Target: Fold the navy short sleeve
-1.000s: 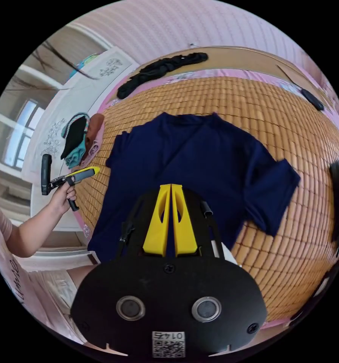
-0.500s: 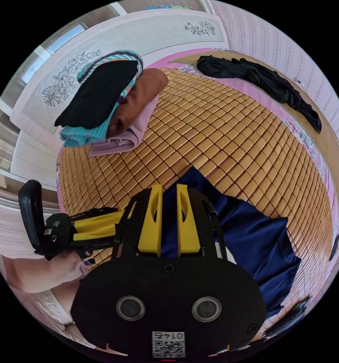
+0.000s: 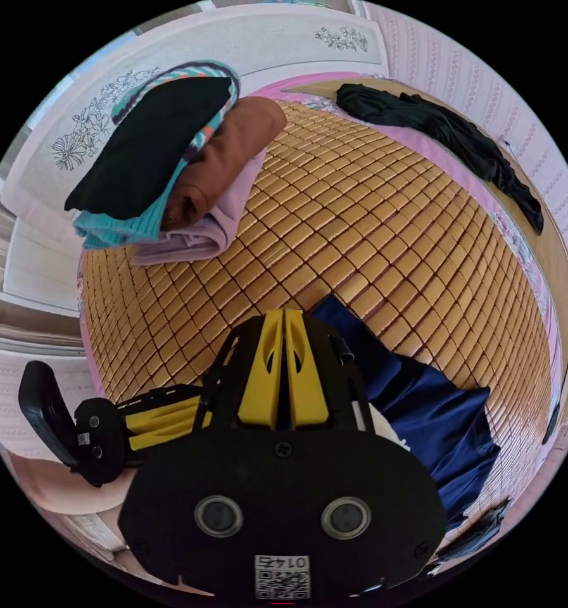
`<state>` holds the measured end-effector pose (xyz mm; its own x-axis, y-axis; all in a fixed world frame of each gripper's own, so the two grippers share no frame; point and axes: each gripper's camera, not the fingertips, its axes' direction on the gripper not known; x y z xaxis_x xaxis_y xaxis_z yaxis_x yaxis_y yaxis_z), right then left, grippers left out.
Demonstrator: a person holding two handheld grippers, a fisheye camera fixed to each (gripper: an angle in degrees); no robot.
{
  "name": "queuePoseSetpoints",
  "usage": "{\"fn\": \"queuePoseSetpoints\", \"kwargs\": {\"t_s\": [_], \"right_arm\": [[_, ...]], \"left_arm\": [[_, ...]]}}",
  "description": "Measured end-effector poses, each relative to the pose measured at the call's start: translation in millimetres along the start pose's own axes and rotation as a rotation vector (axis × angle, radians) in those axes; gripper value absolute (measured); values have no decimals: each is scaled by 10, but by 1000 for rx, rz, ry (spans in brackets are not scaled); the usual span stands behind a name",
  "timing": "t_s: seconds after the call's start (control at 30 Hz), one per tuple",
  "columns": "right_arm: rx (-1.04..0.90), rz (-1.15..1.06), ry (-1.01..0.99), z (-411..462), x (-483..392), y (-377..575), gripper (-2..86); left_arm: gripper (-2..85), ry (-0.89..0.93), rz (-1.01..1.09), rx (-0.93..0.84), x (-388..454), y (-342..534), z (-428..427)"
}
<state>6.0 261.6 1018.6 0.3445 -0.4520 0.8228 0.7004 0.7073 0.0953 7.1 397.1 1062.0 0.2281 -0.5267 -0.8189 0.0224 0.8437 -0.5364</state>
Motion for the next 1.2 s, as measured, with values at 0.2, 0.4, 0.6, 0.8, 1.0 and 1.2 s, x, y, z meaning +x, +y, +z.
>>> {"fn": "queuePoseSetpoints", "kwargs": {"t_s": [0.2,0.4,0.6,0.8,1.0,1.2], "right_arm": [[50,96,2,-127,295,80,-5],[53,131,-124,-221,487,-10,-4],[257,283,-194,-1080,888,1139,-2],[32,584,-82,-1513,1104,3548,3],[-136,838,-75,-1813,1024,5306,50],[-139,794,-168,-2035,941,5803,93]], "left_arm": [[-8,8,-44,-27,93,36,-163],[1,-13,-30,-25,376,86,-323],[39,-10,61,-37,685,332,-804],[49,9,213,-193,1053,1182,-1268],[62,-5,235,-317,1496,2102,-1605],[66,-77,281,-389,1962,2617,-1607]]}}
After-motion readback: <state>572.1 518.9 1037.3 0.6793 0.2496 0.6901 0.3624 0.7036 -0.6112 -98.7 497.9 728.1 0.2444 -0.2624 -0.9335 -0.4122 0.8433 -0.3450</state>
